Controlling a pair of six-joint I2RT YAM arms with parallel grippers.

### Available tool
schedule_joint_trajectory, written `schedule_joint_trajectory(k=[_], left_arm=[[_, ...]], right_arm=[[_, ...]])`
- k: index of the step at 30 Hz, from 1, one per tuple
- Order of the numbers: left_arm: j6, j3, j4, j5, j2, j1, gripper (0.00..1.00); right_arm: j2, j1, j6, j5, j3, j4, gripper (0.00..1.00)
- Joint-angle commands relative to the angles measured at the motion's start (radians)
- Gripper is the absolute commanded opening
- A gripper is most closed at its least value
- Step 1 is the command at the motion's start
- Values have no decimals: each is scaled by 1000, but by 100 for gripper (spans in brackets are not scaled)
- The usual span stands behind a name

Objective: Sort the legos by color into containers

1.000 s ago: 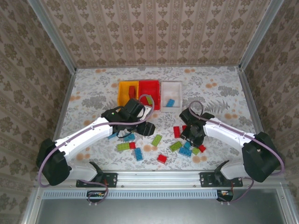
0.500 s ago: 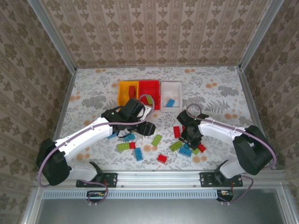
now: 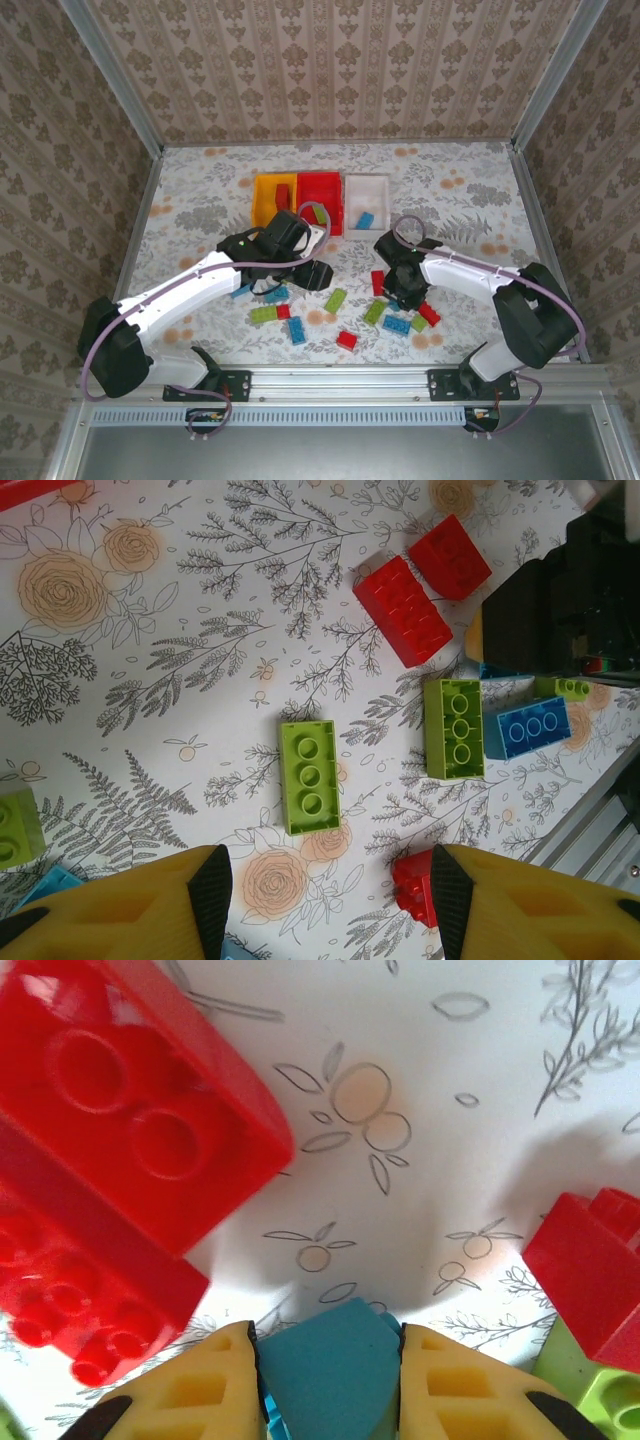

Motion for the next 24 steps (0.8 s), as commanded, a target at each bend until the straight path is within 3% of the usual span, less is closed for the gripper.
schedule_joint_trajectory(k=[1, 6, 13, 24], left_arm=[[-20, 45, 10, -36, -30, -8, 58], [-45, 98, 2, -124, -38, 4, 58], [-35, 215, 21, -132, 12, 39, 59], [-12, 288, 22, -120, 88, 57, 58]], right_arm=[[-79, -4, -66, 90, 64, -80, 19], [-53, -4, -237, 158, 240, -89, 19], [201, -55, -426, 183, 533, -40, 20], [496, -145, -527, 83, 785, 79, 23]])
